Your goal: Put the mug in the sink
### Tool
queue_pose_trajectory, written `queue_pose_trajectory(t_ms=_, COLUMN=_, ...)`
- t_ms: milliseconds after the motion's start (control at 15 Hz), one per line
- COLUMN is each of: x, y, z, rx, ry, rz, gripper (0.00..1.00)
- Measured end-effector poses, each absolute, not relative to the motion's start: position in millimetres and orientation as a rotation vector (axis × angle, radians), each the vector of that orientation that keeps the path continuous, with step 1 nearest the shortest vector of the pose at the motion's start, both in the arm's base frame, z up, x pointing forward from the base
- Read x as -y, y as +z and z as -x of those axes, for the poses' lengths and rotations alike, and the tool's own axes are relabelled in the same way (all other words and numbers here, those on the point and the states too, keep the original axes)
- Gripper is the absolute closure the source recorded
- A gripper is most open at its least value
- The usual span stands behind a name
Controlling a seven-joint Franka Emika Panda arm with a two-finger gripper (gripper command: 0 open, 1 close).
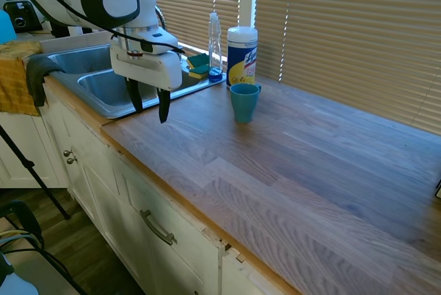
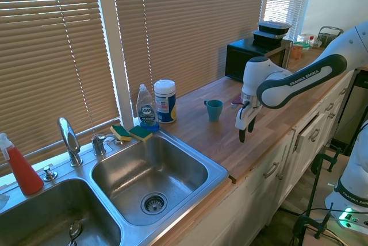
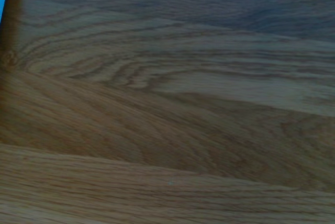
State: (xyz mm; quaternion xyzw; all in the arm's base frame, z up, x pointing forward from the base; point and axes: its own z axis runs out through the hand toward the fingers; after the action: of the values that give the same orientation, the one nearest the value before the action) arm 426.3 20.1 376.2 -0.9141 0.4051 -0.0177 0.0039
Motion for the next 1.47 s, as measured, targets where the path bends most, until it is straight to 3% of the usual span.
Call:
queue_pose_trajectory(t_ms=333, x=-19.7, y=384.2, z=-432.3, rx=-1.289, ry=-0.086, rz=2.810, gripper=0.00)
queue_pose_trajectory(t_ms=667, x=8.1, y=431.3, z=-461.8, rx=-1.389, ry=-0.219, rz=2.698, gripper=0.00)
queue_pose_trajectory(t_ms=1067, x=38.0, y=467.4, z=-519.3, rx=-1.540, ry=-0.318, rz=2.565, gripper=0.00)
queue_pose_trajectory(t_ms=1467, x=55.2, y=466.6, z=-583.1, rx=-1.657, ry=-0.337, rz=2.514, gripper=0.00)
